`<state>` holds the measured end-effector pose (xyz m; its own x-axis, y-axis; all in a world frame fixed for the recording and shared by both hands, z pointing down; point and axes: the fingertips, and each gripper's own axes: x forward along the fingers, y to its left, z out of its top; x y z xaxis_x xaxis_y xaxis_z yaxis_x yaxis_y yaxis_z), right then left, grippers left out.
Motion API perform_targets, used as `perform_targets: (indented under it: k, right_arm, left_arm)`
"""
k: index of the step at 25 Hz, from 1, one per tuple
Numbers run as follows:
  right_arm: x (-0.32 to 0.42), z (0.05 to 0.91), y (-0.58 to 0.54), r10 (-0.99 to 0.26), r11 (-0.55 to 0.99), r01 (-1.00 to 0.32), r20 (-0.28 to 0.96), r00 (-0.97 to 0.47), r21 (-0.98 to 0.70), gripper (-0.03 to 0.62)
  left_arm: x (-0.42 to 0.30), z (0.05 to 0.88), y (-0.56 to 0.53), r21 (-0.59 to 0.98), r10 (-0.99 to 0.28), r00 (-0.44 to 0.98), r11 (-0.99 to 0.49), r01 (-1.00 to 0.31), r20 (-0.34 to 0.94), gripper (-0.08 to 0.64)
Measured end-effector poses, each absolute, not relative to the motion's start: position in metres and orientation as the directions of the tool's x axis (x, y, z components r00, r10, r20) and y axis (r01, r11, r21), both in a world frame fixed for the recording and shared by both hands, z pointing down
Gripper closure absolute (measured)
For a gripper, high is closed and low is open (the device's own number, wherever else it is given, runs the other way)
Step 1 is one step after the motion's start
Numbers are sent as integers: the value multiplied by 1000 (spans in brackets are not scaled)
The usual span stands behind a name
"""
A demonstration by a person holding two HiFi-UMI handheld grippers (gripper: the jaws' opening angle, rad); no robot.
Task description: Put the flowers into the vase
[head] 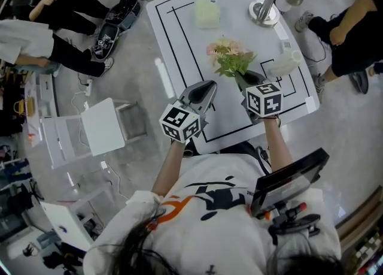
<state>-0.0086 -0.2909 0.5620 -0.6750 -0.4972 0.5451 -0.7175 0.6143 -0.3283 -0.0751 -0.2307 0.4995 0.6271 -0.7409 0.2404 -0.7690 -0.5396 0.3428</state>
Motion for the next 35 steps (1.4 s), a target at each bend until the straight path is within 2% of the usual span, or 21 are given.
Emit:
perform_targets:
  k: [5,12,25,35]
  right_arm:
    - [4,533,-279,-516,617,-693,473,-714,-373,566]
    - [35,488,-275,-605,577,-712,375,-702,-401,566]
    - [100,395,-274,-718,568,-717,181,-672,-404,566]
    - [160,364,-298,-778,531,-750,124,-616,-395,566]
  left_arm:
    - [-70,495,-235,329,-730,644,-564,-757,230,549]
    - [-53,487,-243,309,-689,686,-617,-724,233,549]
    - [24,460,-271,249,-563,802,-762,-597,201,523]
    - [77,450,-299,209,-517,830,-806,-554,210,486]
